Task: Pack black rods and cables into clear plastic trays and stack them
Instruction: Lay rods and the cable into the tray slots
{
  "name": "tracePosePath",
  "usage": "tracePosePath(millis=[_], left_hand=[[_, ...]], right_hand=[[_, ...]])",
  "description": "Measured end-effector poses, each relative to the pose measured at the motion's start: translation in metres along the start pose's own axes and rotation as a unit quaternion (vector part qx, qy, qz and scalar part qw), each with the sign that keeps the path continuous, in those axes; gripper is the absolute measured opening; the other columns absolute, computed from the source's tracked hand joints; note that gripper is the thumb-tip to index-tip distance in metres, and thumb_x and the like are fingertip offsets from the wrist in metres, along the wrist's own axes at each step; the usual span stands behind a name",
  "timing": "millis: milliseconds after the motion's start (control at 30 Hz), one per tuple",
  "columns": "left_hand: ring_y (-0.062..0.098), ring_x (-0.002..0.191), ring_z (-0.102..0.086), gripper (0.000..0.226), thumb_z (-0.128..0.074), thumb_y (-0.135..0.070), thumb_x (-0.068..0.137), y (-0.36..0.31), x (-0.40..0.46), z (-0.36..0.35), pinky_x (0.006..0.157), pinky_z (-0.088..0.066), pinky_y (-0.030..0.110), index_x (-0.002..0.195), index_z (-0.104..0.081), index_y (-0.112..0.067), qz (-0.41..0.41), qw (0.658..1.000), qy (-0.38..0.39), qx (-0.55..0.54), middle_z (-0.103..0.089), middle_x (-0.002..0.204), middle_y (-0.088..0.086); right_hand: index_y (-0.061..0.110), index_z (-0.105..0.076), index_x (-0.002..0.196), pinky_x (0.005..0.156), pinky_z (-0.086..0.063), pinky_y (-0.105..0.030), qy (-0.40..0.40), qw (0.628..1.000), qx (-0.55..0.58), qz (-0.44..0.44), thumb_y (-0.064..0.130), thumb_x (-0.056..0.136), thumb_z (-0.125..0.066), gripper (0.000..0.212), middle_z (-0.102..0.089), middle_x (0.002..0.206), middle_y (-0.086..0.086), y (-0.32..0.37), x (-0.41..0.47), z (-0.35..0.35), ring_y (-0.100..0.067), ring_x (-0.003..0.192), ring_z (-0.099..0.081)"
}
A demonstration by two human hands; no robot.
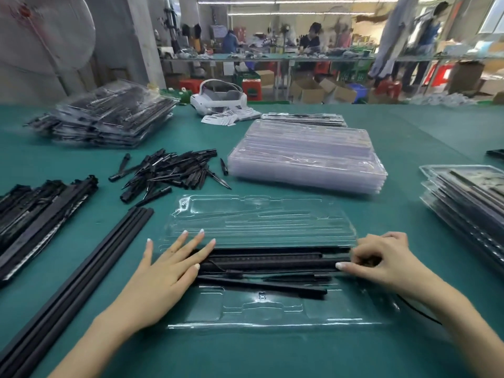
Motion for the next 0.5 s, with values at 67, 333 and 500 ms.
tracePosePath(millis=[67, 333, 500], left_hand=[[-0.015, 0.131, 0.03, 0.047, 0.001, -0.054, 0.089, 0.0, -0.001, -0.001, 0.11, 0.028, 0.039, 0.134, 0.011, -0.066, -0.001, 1.0, -0.005, -0.002, 0.021, 0.143, -0.042], [-0.014, 0.136, 0.021, 0.063, -0.033, -0.02, 0.103, -0.03, 0.006, 0.013, 0.113, 0.021, 0.038, 0.135, 0.002, -0.061, -0.043, 0.994, -0.045, -0.084, 0.01, 0.144, -0.041], [-0.01, 0.133, 0.031, 0.047, -0.004, -0.055, 0.094, -0.093, 0.022, 0.008, 0.111, 0.027, 0.033, 0.137, 0.014, -0.061, -0.161, 0.986, -0.034, -0.006, 0.021, 0.146, -0.037]], right_hand=[[0.033, -0.048, 0.052, 0.085, -0.02, -0.031, -0.008, 0.999, -0.04, 0.011, 0.082, 0.069, -0.051, 0.052, -0.055, 0.066, 0.019, -0.001, -0.002, -0.001, 0.0, 0.078, -0.051], [0.033, -0.054, 0.071, 0.082, -0.03, -0.032, -0.046, 0.995, 0.076, -0.051, 0.041, 0.072, -0.078, 0.025, -0.046, 0.052, 0.014, 0.001, -0.003, -0.004, -0.006, 0.058, -0.049], [0.03, -0.052, 0.059, 0.079, -0.034, -0.035, -0.032, 0.995, 0.077, -0.052, 0.038, 0.07, -0.081, 0.031, -0.047, 0.049, 0.013, 0.003, -0.004, -0.002, -0.008, 0.054, -0.047]])
Point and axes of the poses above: each hand's wrist, its own x-axis towards the middle knuckle, its own z-axis out of the back of the hand, y = z × x, the point moved 2 cm from there along x, towards the middle knuckle
